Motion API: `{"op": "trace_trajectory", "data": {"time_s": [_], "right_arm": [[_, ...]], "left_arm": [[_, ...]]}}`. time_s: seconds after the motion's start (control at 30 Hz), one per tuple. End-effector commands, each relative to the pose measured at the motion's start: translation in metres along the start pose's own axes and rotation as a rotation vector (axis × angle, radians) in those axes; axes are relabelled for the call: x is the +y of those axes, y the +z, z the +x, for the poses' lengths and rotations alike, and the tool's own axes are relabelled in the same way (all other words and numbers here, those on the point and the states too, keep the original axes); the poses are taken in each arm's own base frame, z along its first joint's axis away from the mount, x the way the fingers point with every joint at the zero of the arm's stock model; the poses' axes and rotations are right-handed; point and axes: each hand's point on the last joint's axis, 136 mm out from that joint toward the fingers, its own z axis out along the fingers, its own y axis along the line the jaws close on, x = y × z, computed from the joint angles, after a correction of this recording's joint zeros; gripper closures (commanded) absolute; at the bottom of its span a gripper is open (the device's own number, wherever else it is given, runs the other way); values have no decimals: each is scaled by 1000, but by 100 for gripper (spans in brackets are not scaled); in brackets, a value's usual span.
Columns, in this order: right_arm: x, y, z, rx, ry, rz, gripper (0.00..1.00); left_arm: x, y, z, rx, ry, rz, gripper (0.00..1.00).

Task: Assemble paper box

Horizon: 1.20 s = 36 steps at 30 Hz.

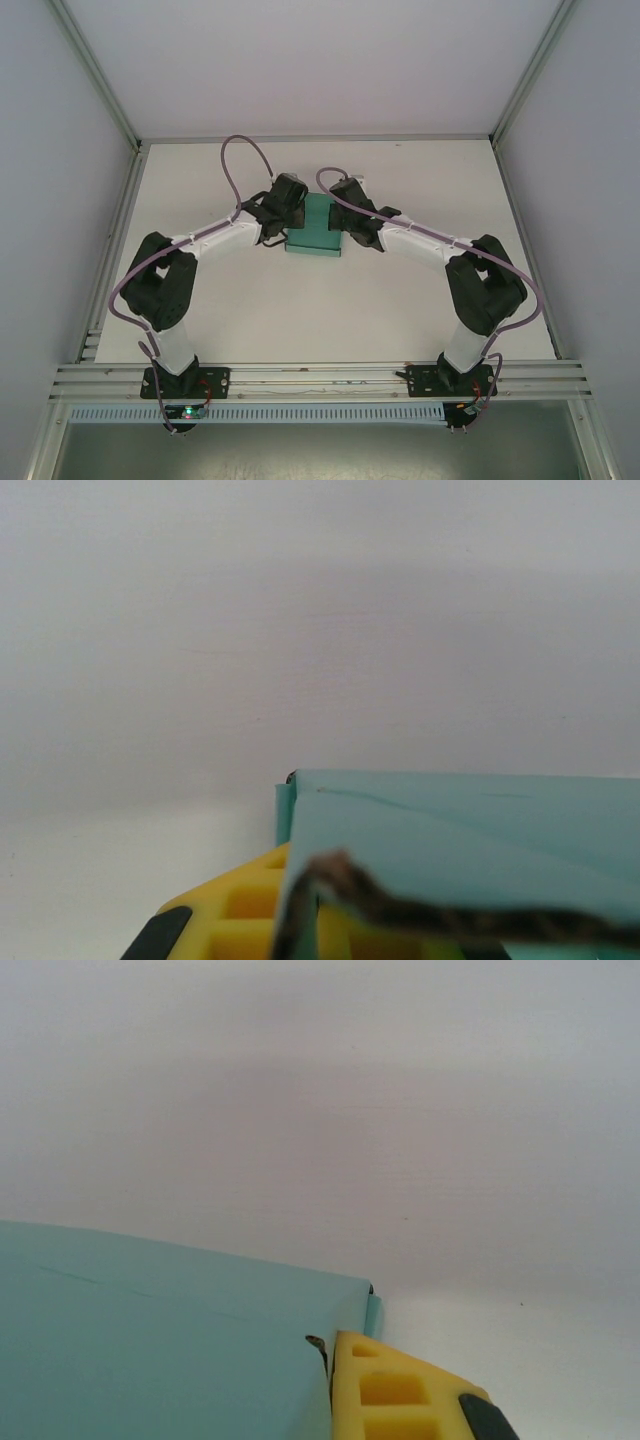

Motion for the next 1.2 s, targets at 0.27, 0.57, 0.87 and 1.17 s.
{"op": "trace_trajectory", "data": {"time_s": [0.27,0.57,0.87,1.17], "right_arm": [[89,-22,-47,-32,-2,-286,100],[49,2,2,14,-42,-210,100],[28,-7,21,-55,-108,-153,100],[8,-2,52,-49,-132,-95,100]], "left_arm": [[-27,-4,46,132,41,87,100],[-30,0,54,128,17,127,99],[-31,-13,77,144,35,176,82],[-27,-70,46,83,-20,144,29]]}}
